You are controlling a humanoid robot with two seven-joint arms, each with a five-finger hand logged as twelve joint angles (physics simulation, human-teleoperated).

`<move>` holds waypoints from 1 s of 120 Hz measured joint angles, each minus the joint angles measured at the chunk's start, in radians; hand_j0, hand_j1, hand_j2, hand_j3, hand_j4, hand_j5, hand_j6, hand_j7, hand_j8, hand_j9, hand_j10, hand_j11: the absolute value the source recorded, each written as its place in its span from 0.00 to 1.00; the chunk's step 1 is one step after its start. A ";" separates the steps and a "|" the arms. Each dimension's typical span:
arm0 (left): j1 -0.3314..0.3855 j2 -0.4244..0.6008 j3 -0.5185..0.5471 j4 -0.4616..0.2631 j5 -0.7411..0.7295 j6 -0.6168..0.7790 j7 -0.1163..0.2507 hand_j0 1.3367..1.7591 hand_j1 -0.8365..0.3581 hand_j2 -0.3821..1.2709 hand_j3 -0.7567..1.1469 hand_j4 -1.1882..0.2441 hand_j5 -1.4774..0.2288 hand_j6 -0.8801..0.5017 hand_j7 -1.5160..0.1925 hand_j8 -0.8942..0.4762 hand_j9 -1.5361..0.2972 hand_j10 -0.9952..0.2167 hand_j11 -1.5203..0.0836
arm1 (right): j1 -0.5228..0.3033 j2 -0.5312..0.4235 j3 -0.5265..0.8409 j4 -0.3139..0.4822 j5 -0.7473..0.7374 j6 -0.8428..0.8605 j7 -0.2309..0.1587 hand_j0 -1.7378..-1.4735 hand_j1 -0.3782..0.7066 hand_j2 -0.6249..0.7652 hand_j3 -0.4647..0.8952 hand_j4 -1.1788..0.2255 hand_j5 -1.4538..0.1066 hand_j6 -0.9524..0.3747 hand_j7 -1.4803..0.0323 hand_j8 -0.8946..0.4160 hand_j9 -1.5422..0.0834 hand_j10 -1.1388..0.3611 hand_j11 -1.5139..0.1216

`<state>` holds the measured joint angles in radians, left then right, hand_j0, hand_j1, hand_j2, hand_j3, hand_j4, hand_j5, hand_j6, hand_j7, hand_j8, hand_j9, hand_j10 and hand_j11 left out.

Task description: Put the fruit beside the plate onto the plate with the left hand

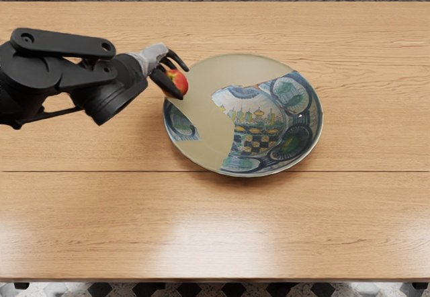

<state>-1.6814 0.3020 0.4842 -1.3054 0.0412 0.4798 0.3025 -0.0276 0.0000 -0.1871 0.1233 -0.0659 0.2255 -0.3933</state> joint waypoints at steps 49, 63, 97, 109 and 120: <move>0.004 -0.026 -0.023 0.008 0.001 -0.002 -0.003 0.76 0.80 0.26 0.40 0.69 0.71 0.50 0.73 0.53 0.69 0.66 0.78 | 0.000 0.000 0.000 0.000 0.000 0.000 0.000 0.30 0.03 0.45 0.34 0.84 0.93 0.72 0.98 0.68 0.95 0.76 0.93; 0.010 0.087 -0.024 0.009 0.002 -0.093 -0.003 0.76 0.88 0.25 0.40 0.75 0.77 0.55 0.80 0.58 0.75 0.72 0.85 | 0.000 0.000 0.000 0.000 0.000 0.000 0.000 0.30 0.03 0.45 0.34 0.84 0.93 0.72 0.98 0.68 0.95 0.76 0.93; 0.097 0.420 -0.049 0.014 0.006 -0.351 -0.005 0.76 0.95 0.24 0.40 0.80 0.83 0.61 0.86 0.62 0.81 0.79 0.91 | 0.000 0.000 0.000 0.000 0.000 0.000 0.000 0.30 0.03 0.45 0.34 0.84 0.93 0.72 0.98 0.68 0.95 0.76 0.93; 0.147 0.524 -0.084 0.015 0.008 -0.439 -0.006 0.76 0.96 0.24 0.40 0.81 0.84 0.61 0.86 0.63 0.82 0.80 0.92 | 0.000 0.000 0.000 0.000 0.000 0.000 0.000 0.30 0.03 0.45 0.34 0.84 0.93 0.72 0.98 0.68 0.95 0.76 0.93; 0.157 0.584 -0.115 0.015 0.010 -0.506 -0.006 0.76 0.97 0.23 0.40 0.81 0.85 0.62 0.87 0.63 0.82 0.80 0.93 | 0.000 0.000 0.000 0.000 0.000 0.000 0.000 0.30 0.03 0.45 0.34 0.84 0.93 0.72 0.98 0.68 0.95 0.76 0.93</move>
<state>-1.5248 0.8865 0.3688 -1.2899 0.0510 -0.0262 0.2963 -0.0276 0.0000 -0.1871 0.1234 -0.0659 0.2254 -0.3936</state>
